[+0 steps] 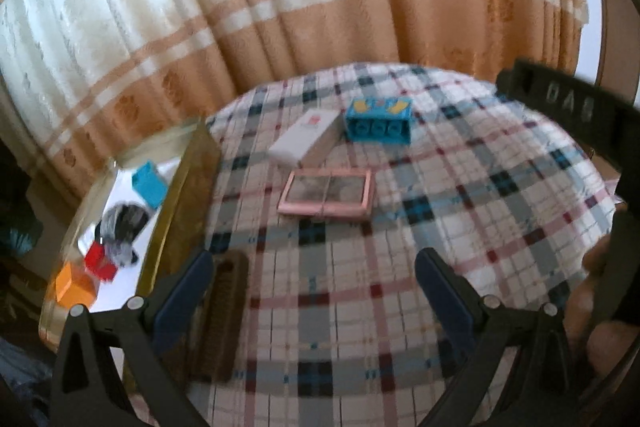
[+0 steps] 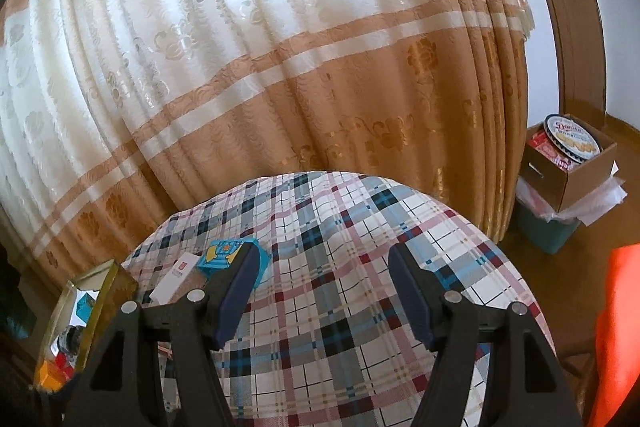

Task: Organize rigid objects
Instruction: 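Move both tools back from the tray toward the comb and pink frame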

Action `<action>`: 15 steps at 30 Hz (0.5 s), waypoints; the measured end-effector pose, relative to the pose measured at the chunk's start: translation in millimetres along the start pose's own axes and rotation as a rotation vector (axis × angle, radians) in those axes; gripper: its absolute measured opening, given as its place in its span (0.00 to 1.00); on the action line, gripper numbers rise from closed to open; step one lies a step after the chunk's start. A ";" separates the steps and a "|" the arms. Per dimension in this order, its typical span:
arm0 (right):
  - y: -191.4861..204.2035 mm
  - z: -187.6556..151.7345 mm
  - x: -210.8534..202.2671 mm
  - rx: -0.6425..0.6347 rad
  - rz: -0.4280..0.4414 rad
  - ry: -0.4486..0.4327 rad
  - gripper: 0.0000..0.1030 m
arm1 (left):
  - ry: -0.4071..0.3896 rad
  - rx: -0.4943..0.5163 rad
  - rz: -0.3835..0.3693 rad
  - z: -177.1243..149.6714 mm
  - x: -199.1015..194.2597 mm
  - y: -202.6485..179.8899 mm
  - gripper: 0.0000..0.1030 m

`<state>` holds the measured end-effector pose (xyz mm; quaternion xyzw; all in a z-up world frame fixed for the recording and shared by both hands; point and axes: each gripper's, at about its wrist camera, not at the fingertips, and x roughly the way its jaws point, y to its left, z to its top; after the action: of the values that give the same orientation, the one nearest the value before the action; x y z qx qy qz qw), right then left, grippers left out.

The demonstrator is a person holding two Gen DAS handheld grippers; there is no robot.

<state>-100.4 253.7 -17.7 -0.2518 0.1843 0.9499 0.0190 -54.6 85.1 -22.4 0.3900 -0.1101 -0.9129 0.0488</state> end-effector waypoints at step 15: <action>-6.1 0.3 1.8 0.029 -0.006 0.010 0.67 | 0.165 -0.041 0.071 -13.2 29.2 8.9 0.99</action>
<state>-101.4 259.4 -20.4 -0.2569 0.1977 0.9457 0.0244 -65.2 69.1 -49.6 0.4588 -0.1008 -0.8774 0.0979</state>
